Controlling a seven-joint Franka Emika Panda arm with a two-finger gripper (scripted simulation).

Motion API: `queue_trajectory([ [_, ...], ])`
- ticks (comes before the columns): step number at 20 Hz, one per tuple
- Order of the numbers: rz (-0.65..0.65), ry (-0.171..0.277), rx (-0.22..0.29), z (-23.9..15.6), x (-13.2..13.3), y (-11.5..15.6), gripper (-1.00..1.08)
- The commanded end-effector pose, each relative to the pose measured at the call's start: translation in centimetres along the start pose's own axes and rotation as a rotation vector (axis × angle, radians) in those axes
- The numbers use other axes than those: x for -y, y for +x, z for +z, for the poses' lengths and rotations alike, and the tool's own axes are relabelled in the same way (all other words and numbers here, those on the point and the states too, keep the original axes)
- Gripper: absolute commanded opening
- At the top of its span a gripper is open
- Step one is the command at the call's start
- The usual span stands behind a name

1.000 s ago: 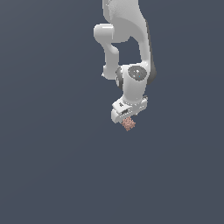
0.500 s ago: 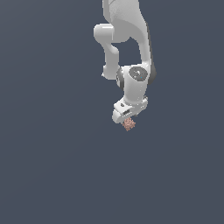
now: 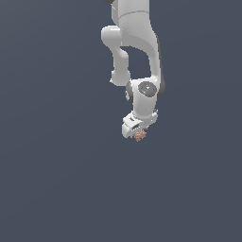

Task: Pick up the object and move it to a goal position.

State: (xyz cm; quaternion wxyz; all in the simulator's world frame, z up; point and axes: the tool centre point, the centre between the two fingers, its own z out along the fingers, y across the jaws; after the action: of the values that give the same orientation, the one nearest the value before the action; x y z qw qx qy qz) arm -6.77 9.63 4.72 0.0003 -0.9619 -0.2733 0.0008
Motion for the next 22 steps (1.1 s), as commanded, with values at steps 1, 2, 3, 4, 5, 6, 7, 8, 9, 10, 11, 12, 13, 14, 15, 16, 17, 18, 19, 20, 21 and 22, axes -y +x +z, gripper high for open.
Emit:
queue_trajectory([
  [1,-0.001,-0.001,-0.001,0.5,0.0,0.1,1.00],
  [2,-0.001,-0.001,-0.001,0.6,0.0,0.1,1.00],
  [3,-0.001,-0.001,-0.001,0.6,0.0,0.1,1.00],
  [4,-0.001,-0.001,-0.001,0.6,0.0,0.1,-1.00],
  [5,-0.001,-0.001,-0.001,0.6,0.0,0.1,-1.00],
  [6,-0.001,-0.001,-0.001,0.6,0.0,0.1,-1.00],
  [7,-0.001,-0.001,-0.001,0.6,0.0,0.1,-1.00],
  [8,-0.001,-0.001,-0.001,0.6,0.0,0.1,-1.00],
  [9,-0.001,-0.001,-0.001,0.6,0.0,0.1,-1.00],
  [10,-0.001,-0.001,-0.001,0.6,0.0,0.1,-1.00],
  [11,-0.001,-0.001,-0.001,0.6,0.0,0.1,-1.00],
  [12,-0.001,-0.001,-0.001,0.6,0.0,0.1,-1.00],
  [13,-0.001,-0.001,-0.001,0.6,0.0,0.1,-1.00],
  [14,0.000,-0.002,-0.001,0.6,-0.1,0.0,-1.00],
  [15,0.000,-0.002,-0.001,0.5,-0.1,0.0,-1.00],
  [16,0.000,-0.002,-0.001,0.5,-0.2,0.0,-1.00],
  [17,0.000,-0.002,-0.001,0.4,-0.3,-0.1,-1.00],
  [18,0.000,-0.002,-0.001,0.2,-0.4,-0.2,-1.00],
  [19,0.000,-0.002,-0.001,0.0,-0.6,-0.4,-1.00],
  [20,0.000,-0.002,-0.001,-0.2,-0.8,-0.6,-1.00],
  [21,0.000,-0.002,-0.001,-0.5,-1.0,-0.8,-1.00],
  [22,0.000,-0.002,-0.001,-0.8,-1.3,-1.0,-1.00],
])
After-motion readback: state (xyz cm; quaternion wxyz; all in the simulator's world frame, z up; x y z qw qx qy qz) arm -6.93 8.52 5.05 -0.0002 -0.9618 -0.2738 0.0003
